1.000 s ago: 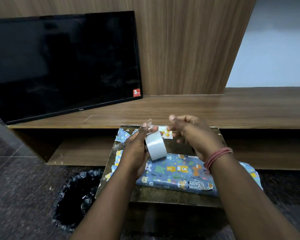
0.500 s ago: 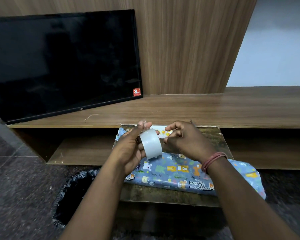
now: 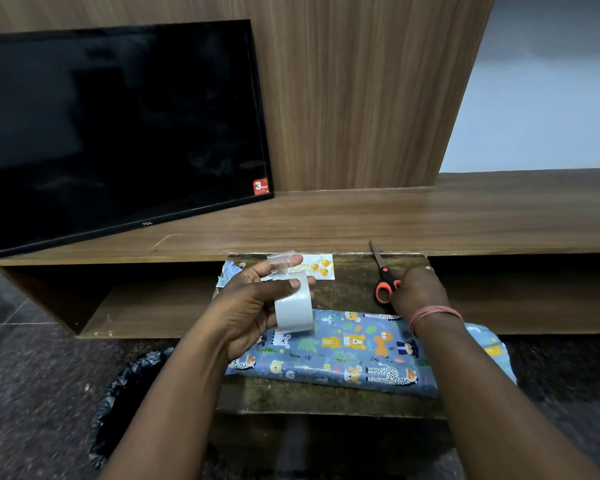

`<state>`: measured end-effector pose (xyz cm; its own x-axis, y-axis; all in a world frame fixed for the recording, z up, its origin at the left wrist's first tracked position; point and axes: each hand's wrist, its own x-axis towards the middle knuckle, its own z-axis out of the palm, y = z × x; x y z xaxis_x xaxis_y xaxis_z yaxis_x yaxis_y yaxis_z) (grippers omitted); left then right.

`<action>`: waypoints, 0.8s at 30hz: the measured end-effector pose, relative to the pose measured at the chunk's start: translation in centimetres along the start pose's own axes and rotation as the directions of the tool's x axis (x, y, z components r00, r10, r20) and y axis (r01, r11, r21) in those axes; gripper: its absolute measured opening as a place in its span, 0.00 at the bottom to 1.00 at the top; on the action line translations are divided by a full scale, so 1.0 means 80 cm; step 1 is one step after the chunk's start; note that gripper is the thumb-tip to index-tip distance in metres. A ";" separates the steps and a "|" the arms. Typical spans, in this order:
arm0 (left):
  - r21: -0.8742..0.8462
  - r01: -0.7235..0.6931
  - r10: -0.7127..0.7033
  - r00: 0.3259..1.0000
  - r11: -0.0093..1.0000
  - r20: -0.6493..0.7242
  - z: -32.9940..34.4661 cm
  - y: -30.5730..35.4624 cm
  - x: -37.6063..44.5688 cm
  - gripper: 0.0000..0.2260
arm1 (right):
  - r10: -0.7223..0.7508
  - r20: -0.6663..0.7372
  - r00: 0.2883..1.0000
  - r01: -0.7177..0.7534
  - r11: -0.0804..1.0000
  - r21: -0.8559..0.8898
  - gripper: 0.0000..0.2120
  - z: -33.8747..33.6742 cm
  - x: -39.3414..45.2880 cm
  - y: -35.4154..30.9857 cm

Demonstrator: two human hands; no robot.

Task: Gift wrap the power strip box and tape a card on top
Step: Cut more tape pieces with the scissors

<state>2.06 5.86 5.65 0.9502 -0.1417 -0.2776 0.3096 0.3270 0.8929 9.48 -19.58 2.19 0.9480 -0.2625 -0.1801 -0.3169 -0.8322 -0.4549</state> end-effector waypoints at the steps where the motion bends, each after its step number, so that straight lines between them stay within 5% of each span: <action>1: 0.006 0.003 -0.003 1.000 1.000 0.001 0.001 -0.001 0.001 0.20 | 0.006 0.002 1.000 -0.006 1.000 0.014 0.08 0.003 0.001 0.000; 19: 0.075 0.046 -0.052 0.996 0.996 0.078 0.011 0.004 0.000 0.19 | 0.016 -0.092 0.996 -0.011 0.998 0.058 0.09 0.016 0.017 -0.013; 24: 0.325 0.167 -0.222 0.964 0.931 0.143 -0.014 0.046 0.018 0.20 | -0.088 0.109 0.990 0.025 0.876 0.482 0.16 -0.023 0.005 -0.027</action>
<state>4.60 7.90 8.17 0.8424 -0.3427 -0.4158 0.4350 -0.0228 0.9001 10.58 -18.75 4.72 0.9632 -0.1331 -0.2336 -0.2688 -0.5000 -0.8233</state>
